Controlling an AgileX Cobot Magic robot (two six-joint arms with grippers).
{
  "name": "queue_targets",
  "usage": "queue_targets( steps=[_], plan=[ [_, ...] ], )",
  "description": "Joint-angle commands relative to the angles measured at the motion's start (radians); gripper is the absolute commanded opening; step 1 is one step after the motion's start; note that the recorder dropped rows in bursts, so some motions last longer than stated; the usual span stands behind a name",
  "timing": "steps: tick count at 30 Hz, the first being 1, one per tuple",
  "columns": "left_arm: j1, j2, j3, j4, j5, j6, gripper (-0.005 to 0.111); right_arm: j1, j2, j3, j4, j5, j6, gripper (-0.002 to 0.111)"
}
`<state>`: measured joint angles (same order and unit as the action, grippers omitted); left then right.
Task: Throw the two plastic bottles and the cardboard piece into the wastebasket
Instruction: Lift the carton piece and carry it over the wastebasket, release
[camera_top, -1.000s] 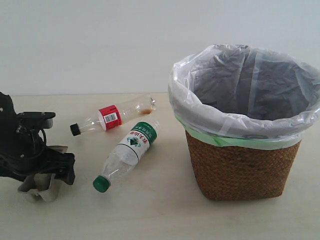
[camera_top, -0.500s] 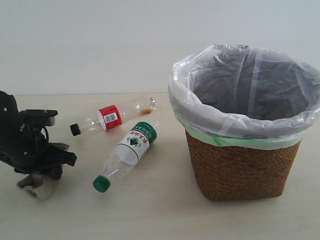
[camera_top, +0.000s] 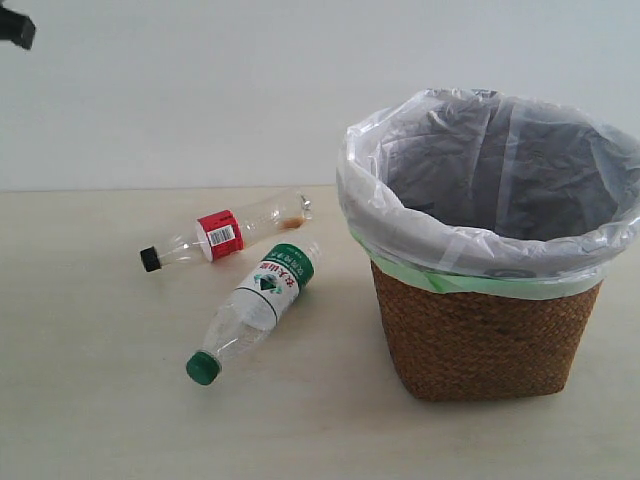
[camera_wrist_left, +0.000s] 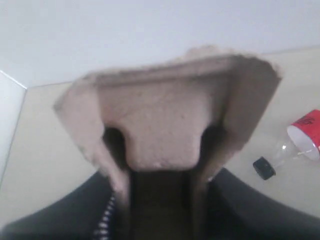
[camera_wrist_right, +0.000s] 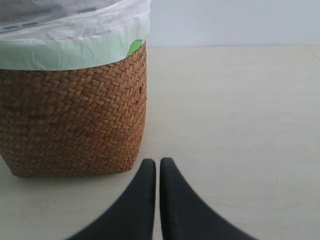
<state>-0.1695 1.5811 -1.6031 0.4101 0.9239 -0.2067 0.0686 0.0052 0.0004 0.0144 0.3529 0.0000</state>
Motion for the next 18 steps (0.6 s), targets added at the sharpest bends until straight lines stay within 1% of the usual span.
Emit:
queue_targets(
  steps=[1, 4, 6, 8, 9, 11, 12, 13, 14, 15, 16, 17, 18],
  plan=[
    [-0.002, -0.015, -0.028, 0.003, 0.035, -0.018, 0.004, -0.005, -0.005, 0.000, -0.002, -0.010, 0.000, 0.000],
    [-0.002, 0.013, -0.028, -0.034, 0.064, -0.018, 0.004, -0.005, -0.005, 0.000, -0.002, -0.010, 0.000, 0.000],
    [-0.004, 0.044, -0.026, -0.144, 0.061, 0.039, 0.004, -0.005, -0.005, 0.000, -0.002, -0.010, 0.000, 0.000],
    [-0.032, 0.082, -0.026, -0.403, 0.021, 0.232, 0.004, -0.005, -0.005, 0.000, -0.002, -0.010, 0.000, 0.000],
    [-0.075, 0.103, -0.026, -0.634, -0.033, 0.327, 0.004, -0.005, -0.005, 0.000, -0.002, -0.010, 0.000, 0.000],
    [-0.120, 0.108, -0.026, -0.877, -0.125, 0.482, 0.004, -0.005, -0.005, 0.000, -0.002, -0.010, 0.000, 0.000],
    [-0.141, 0.106, -0.029, -1.078, -0.176, 0.575, 0.004, -0.005, -0.005, 0.000, -0.002, -0.010, 0.000, 0.000],
    [-0.160, 0.106, -0.035, -1.216, -0.186, 0.683, 0.007, -0.005, -0.005, 0.000, -0.002, -0.010, 0.000, 0.000],
    [-0.175, 0.106, -0.048, -1.350, -0.184, 0.788, 0.012, -0.005, -0.005, 0.000, -0.002, -0.010, 0.000, 0.000],
    [-0.194, 0.106, -0.059, -1.501, -0.165, 0.911, 0.023, -0.005, -0.005, 0.000, -0.002, -0.010, 0.000, 0.000],
    [-0.215, 0.106, -0.059, -1.631, -0.161, 1.002, 0.038, -0.005, -0.005, 0.000, -0.002, -0.010, 0.000, 0.000],
    [-0.232, 0.106, -0.059, -1.715, -0.161, 1.040, 0.056, -0.005, -0.005, 0.000, -0.002, -0.010, 0.000, 0.000],
    [-0.258, 0.106, -0.059, -1.760, -0.191, 1.064, 0.086, -0.005, -0.005, 0.000, -0.002, -0.010, 0.000, 0.000]
  ],
)
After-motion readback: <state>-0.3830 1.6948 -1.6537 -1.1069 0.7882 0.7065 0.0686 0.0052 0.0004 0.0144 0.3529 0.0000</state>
